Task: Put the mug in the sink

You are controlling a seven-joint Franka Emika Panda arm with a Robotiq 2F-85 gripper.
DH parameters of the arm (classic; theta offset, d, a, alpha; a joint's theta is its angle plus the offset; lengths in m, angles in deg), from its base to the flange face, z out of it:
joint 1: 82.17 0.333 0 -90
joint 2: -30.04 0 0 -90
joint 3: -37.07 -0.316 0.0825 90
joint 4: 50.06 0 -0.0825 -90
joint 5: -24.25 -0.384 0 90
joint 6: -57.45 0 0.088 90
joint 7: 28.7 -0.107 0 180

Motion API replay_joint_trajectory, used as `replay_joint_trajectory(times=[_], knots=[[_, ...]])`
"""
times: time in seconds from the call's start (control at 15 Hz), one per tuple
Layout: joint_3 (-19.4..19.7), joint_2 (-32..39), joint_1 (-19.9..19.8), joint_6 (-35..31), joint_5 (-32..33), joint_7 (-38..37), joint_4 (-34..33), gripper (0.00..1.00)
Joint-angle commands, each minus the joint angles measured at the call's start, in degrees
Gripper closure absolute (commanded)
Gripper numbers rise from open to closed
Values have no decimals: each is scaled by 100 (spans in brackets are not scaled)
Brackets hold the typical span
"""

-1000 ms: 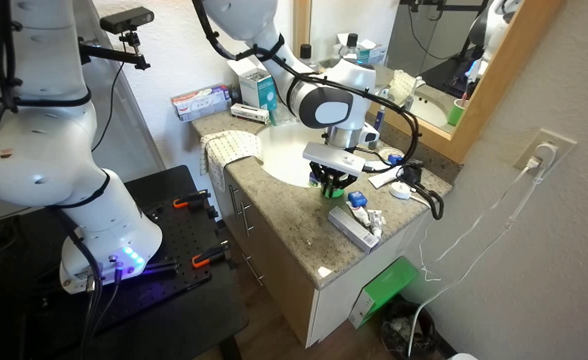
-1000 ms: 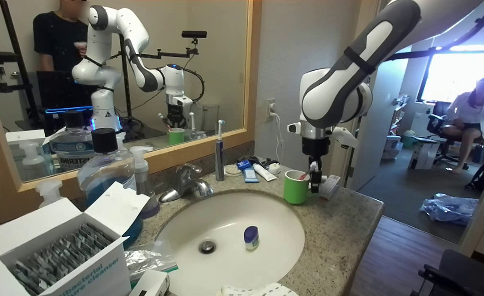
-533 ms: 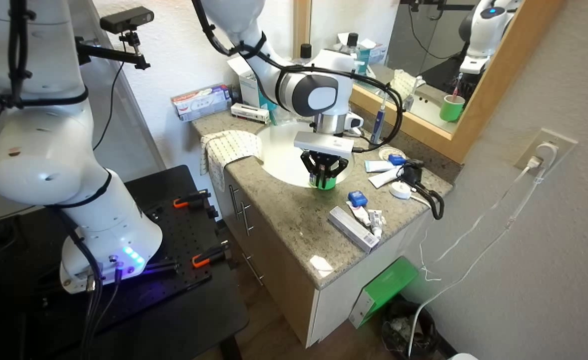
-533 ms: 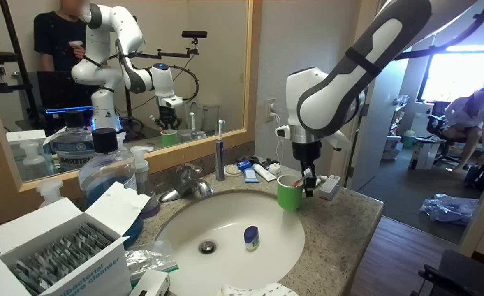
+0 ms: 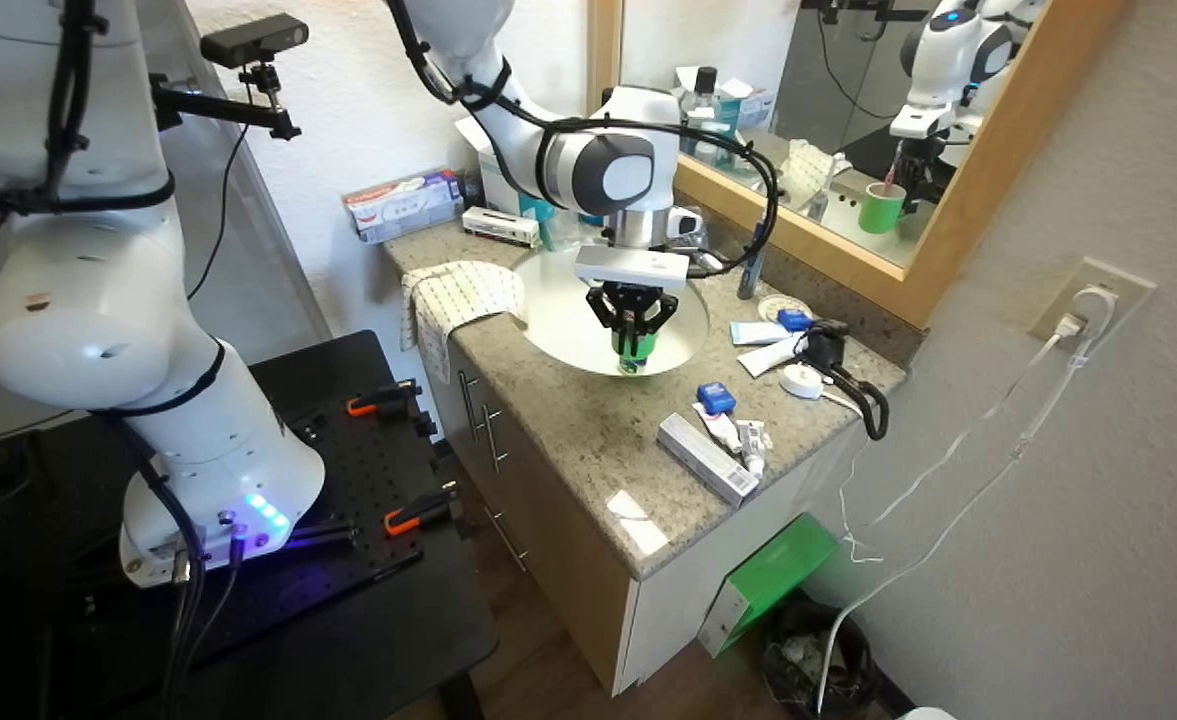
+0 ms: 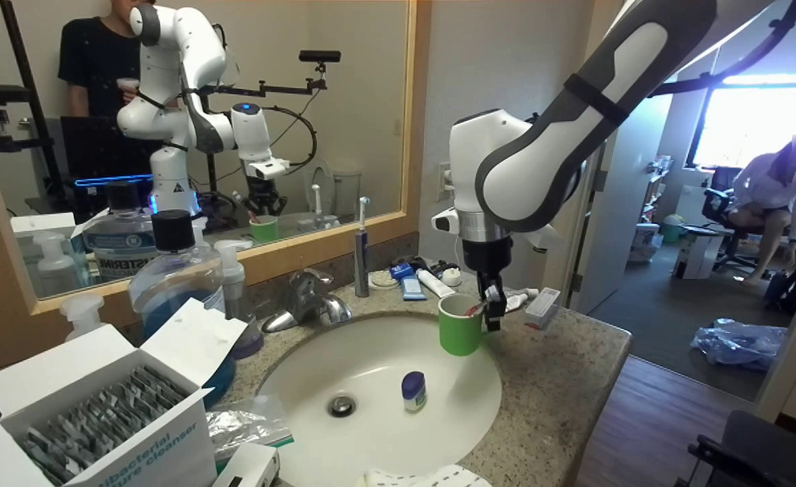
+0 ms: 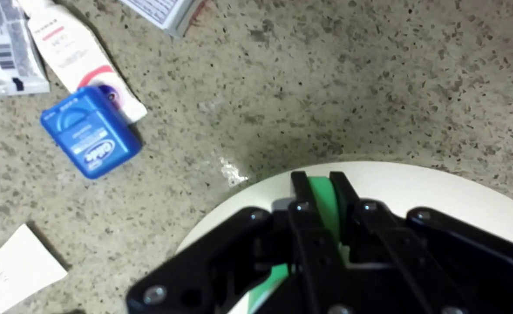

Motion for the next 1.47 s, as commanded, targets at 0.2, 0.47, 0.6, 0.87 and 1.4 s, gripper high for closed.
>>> replay_joint_trajectory(times=[0.2,0.47,0.6,0.87,1.4], knots=[[-127,454,94,230,98,-20,-449,95],[-179,809,137,298,175,-7,-739,95],[-199,759,64,114,79,-7,-574,84],[-202,898,73,172,83,-7,-727,84],[-212,1148,102,380,97,-9,-934,94]])
